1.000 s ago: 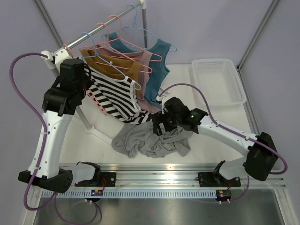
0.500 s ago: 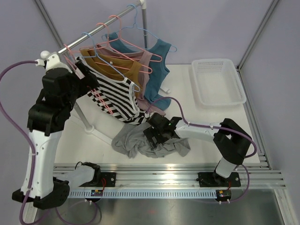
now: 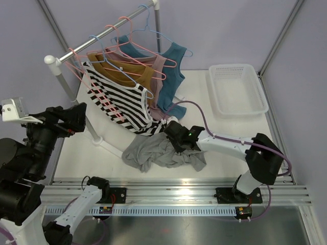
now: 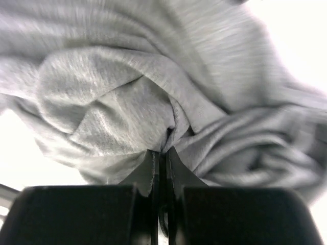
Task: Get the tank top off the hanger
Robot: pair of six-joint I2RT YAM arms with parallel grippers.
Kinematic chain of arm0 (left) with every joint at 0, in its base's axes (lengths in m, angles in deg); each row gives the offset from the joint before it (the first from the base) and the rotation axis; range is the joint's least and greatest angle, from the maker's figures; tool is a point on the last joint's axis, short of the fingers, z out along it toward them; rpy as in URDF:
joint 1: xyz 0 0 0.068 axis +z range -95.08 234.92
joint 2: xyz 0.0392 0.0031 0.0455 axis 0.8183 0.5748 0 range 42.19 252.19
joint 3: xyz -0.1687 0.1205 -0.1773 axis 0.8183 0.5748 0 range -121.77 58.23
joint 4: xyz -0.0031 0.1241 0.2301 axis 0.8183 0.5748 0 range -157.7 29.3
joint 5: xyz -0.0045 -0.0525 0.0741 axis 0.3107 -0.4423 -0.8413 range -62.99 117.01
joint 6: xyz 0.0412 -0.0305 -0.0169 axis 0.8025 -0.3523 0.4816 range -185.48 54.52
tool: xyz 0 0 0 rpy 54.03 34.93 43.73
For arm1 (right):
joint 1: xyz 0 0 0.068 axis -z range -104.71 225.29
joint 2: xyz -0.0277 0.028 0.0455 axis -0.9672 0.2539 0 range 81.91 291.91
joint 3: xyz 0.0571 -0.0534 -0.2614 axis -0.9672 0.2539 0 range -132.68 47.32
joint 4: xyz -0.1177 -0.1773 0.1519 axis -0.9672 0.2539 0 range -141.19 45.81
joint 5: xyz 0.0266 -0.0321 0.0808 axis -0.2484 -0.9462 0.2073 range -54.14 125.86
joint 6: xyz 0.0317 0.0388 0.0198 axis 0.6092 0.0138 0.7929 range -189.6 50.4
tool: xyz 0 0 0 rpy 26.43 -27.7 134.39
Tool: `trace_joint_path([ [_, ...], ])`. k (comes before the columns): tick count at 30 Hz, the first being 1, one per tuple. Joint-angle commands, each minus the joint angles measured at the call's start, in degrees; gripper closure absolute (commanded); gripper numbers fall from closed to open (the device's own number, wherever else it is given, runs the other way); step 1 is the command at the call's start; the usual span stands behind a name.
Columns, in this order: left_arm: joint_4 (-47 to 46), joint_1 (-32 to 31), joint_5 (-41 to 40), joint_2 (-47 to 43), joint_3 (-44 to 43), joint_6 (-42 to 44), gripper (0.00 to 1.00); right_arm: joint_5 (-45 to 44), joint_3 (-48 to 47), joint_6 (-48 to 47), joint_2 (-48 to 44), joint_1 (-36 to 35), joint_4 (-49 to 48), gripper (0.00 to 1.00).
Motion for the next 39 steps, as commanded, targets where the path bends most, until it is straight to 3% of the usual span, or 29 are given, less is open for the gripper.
trace_joint_path([
  [1, -2.06, 0.28, 5.42, 1.80, -1.37, 4.02, 0.01, -9.91, -8.16, -1.55, -9.39, 1.46, 4.94, 1.00],
  [6, -1.53, 0.28, 5.94, 2.33, -1.55, 4.46, 0.01, -13.87, -18.89, -5.67, -16.68, 7.96, 13.38, 1.00],
  [10, -1.71, 0.28, 6.47, 2.94, -2.33, 3.85, 0.01, -15.02, -33.62, -10.24, -17.58, 15.77, 17.86, 1.00],
  [15, -0.56, 0.28, 7.00, 6.19, -6.46, 3.06, 0.01, -15.29, -54.19, -15.87, -11.35, 23.26, 22.87, 1.00],
  [21, -3.29, 0.28, 12.26, 11.19, -9.36, 1.04, 0.01, -12.65, -69.69, -18.25, -2.30, 36.17, 23.85, 1.00],
  [29, -6.80, 0.20, 17.28, 17.88, -12.36, -1.16, 0.01, -4.40, -79.29, -18.34, 11.58, 48.84, 22.71, 1.00],
  [39, -6.02, -0.68, 11.40, 24.91, -17.01, 0.59, 0.01, -3.59, -79.91, -17.11, 20.12, 54.82, 19.90, 1.00],
])
